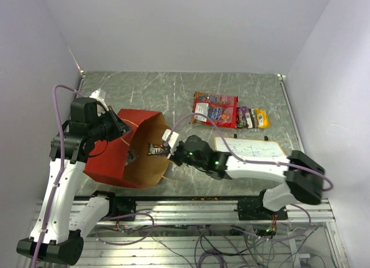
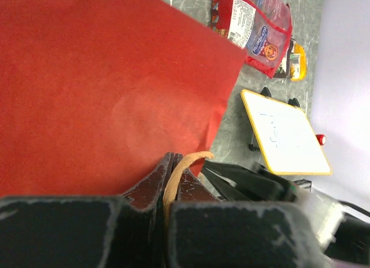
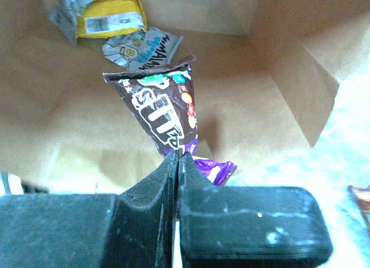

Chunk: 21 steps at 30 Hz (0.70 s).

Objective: Take the snacks out of the paper bag
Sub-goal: Take out the snack from the paper bag, then place the snack at the center of the board.

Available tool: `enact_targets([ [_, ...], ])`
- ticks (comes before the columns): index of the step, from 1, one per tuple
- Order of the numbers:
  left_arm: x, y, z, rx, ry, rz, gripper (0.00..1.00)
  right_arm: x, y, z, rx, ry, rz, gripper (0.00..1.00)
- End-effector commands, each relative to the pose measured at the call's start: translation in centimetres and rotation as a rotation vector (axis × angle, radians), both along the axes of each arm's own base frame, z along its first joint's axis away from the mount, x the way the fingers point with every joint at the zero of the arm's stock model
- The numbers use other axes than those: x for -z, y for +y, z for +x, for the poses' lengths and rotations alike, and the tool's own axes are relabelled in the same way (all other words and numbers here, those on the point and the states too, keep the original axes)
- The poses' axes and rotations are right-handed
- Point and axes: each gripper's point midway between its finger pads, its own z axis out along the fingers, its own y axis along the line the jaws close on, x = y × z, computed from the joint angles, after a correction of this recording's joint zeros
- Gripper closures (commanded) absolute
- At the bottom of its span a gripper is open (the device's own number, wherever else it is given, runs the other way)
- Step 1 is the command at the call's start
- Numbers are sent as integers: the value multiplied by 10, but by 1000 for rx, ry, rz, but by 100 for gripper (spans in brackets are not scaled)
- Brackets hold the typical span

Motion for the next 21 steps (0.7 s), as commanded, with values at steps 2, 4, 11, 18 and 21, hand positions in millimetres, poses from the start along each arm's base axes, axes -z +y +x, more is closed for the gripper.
enact_targets([
  [2, 3, -4, 15, 8, -38, -10, 93, -33, -41, -21, -76, -85, -68, 100],
  [4, 5, -5, 17, 14, -29, -6, 93, -41, -53, -22, -67, -99, -98, 100],
  [11, 8, -3, 21, 26, -25, 28, 93, -95, -89, -2, 78, -222, -131, 100],
  [18, 10, -4, 19, 34, -9, 26, 93, -132, -134, 54, 364, -323, -90, 100],
  [21, 9, -2, 17, 29, -4, 36, 93, -135, -166, 91, 519, -230, -12, 100],
])
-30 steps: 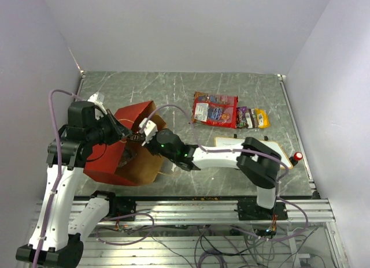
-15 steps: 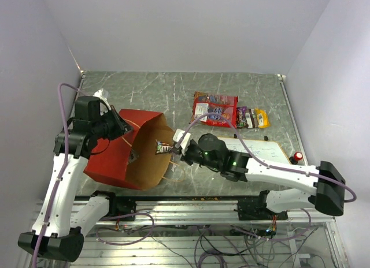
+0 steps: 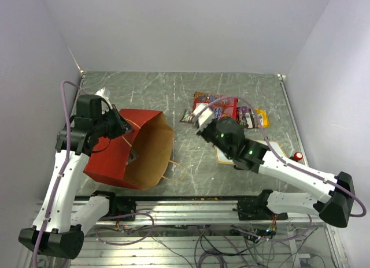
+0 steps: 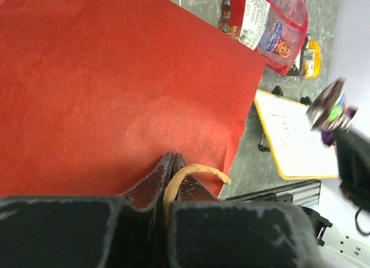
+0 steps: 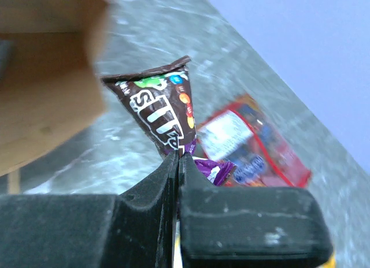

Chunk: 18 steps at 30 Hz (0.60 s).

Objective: Take the snacks out of the paper bag
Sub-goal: Place the snack at the center of the board.

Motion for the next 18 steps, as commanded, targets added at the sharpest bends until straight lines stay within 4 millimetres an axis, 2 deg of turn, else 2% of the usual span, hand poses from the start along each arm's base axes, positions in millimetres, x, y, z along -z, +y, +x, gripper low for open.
enact_targets([
  [1, -10, 0, 0, 16, -36, 12, 93, -23, -55, 59, 282, 44, 173, 100],
  [2, -11, -1, -1, 19, -38, 8, 93, -21, -65, 72, 340, 86, 210, 100],
  [3, -11, -1, -2, 19, -33, 3, 93, -10, -77, 83, 407, 135, 223, 100],
  [4, -10, -2, -2, 21, -29, -3, 93, -10, -86, 95, 469, 172, 246, 100],
  [7, -9, -6, -3, 28, -26, -23, 93, 25, -123, 119, 647, 319, 249, 100],
  [12, -9, -6, -5, 41, -20, -16, 93, 86, -176, 143, 835, 538, 260, 100],
  [14, -9, -7, -5, 46, -14, -17, 93, 100, -195, 153, 903, 569, 250, 100],
  [18, -10, -10, -6, 51, -13, -36, 93, 113, -225, 166, 992, 561, 251, 100],
])
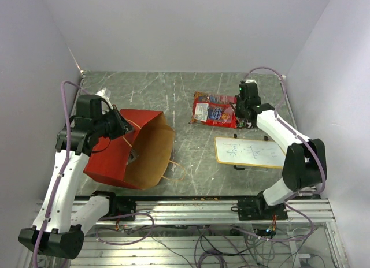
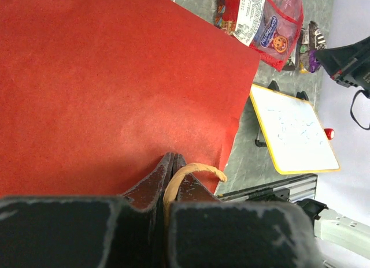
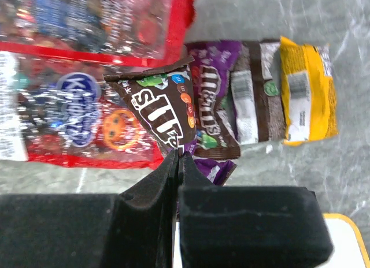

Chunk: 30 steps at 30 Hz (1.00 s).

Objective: Take the snacks out of the paper bag
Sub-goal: Place the snack at the center of the board.

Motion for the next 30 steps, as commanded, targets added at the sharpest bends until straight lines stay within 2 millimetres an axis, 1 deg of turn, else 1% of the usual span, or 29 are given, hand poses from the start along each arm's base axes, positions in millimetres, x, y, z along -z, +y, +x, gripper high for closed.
enact_targets([
  [1, -9, -7, -4, 32, -17, -28, 93, 0, -23, 9, 93, 2, 38, 100],
  [6, -8, -6, -7, 20, -11, -34, 93, 27, -60, 7, 172, 51, 36, 100],
  [9, -8, -6, -9, 16, -10, -42, 93, 34, -75, 10, 200, 45, 69, 100],
  [13, -7, -7, -10, 12, -5, -53, 93, 48, -79, 16, 263, 59, 131, 100],
  [16, -8, -9, -11, 17, -6, -66, 93, 60, -76, 18, 290, 87, 173, 100],
  [21, -17, -12, -4, 38, -39, -70, 93, 68, -87, 17, 356, 78, 150, 100],
  [24, -21, -12, -1, 59, -54, -52, 93, 72, -85, 16, 342, 88, 149, 100],
  [25, -22, -11, 1, 63, -62, -40, 93, 73, -84, 16, 338, 91, 152, 99],
  [27, -25, -10, 4, 70, -74, -17, 93, 69, -81, 15, 322, 87, 167, 88],
  [28, -27, -9, 6, 74, -83, -6, 93, 65, -79, 15, 311, 80, 174, 81],
  [30, -30, -7, 10, 83, -101, 18, 93, 52, -74, 14, 279, 63, 192, 63],
])
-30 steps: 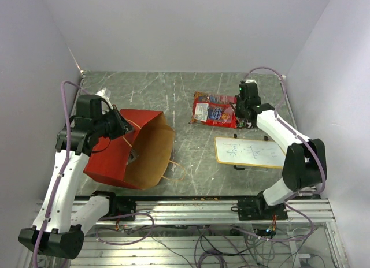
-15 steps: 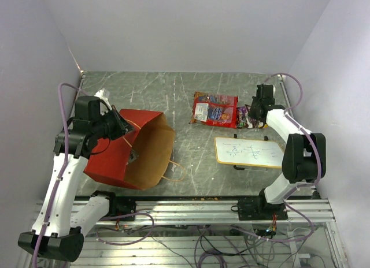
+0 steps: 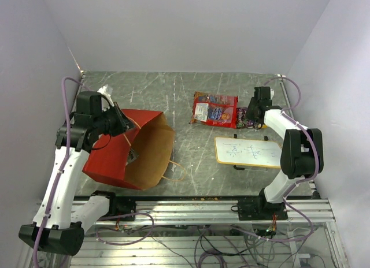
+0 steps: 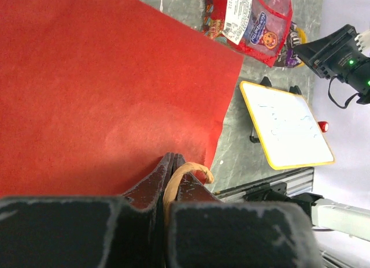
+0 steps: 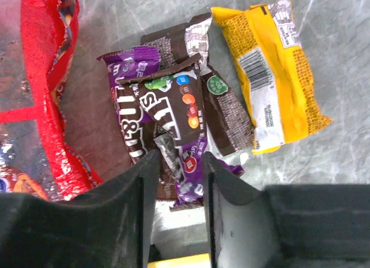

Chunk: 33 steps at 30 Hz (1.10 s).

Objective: Take the snacks out of the paper bag
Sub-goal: Place the snack at the center of the board, then adjust the paper bag at the center of the board.

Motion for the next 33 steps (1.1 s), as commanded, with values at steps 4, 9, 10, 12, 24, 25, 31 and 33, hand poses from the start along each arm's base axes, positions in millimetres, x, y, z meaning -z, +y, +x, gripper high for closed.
enact_targets([
  [4, -31, 5, 14, 64, -146, 95, 93, -61, 13, -1, -90, -134, 39, 36],
  [9, -36, 0, 16, 94, -199, 84, 93, -100, 76, -10, -273, -239, 191, 29],
  [10, -38, -2, 15, 104, -214, 71, 93, -106, 95, -13, -327, -259, 226, 29],
  [12, -42, -9, 14, 136, -249, 39, 93, -118, 146, -25, -487, -303, 290, 28],
  [24, -69, -7, 44, 162, -359, 112, 93, -101, 328, -135, -1129, -308, 411, 27],
  [25, -74, -9, 49, 175, -384, 115, 93, -98, 331, -138, -1139, -298, 409, 27],
  [31, -82, -22, 85, 254, -430, 123, 93, -74, 344, -150, -1137, -218, 381, 27],
  [33, -91, -28, 96, 274, -459, 109, 93, -66, 346, -156, -1140, -196, 384, 27],
])
